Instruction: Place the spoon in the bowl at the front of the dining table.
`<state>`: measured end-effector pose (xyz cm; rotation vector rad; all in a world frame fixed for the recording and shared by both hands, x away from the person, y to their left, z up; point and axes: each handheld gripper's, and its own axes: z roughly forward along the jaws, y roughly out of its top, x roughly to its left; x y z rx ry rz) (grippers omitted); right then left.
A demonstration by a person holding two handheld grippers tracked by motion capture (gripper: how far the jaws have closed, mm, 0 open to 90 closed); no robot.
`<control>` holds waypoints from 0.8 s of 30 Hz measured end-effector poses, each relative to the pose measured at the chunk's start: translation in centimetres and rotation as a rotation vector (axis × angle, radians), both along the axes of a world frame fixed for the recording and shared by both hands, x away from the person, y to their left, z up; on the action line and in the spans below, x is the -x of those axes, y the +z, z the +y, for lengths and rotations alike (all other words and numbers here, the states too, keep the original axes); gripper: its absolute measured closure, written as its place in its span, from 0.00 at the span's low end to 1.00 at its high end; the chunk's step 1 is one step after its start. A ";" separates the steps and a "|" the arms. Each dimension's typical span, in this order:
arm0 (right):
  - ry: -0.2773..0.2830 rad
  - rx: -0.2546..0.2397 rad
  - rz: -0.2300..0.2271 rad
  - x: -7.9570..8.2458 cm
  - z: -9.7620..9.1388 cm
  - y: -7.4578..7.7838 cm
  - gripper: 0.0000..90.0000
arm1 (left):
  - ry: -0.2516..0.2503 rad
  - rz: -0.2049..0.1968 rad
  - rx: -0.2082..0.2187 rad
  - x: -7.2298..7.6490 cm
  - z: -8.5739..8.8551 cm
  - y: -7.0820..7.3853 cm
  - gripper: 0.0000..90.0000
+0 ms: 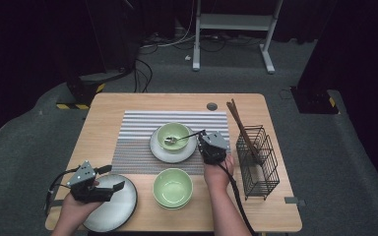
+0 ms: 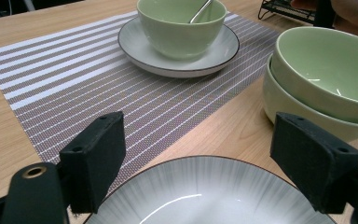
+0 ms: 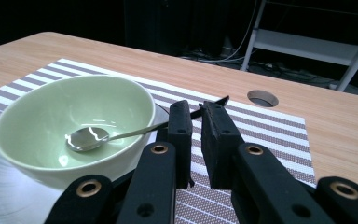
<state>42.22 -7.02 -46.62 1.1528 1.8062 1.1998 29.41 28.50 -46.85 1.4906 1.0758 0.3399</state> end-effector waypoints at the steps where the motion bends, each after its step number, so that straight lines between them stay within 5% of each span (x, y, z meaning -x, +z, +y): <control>1: -0.005 -0.004 0.007 -0.1 0.0 0.0 0.91 | -0.001 -0.001 -0.002 0.0 0.0 0.0 0.20; 24: -0.018 0.016 0.027 -2.2 0.3 0.3 0.89 | -0.007 0.001 -0.001 0.0 0.3 0.1 0.20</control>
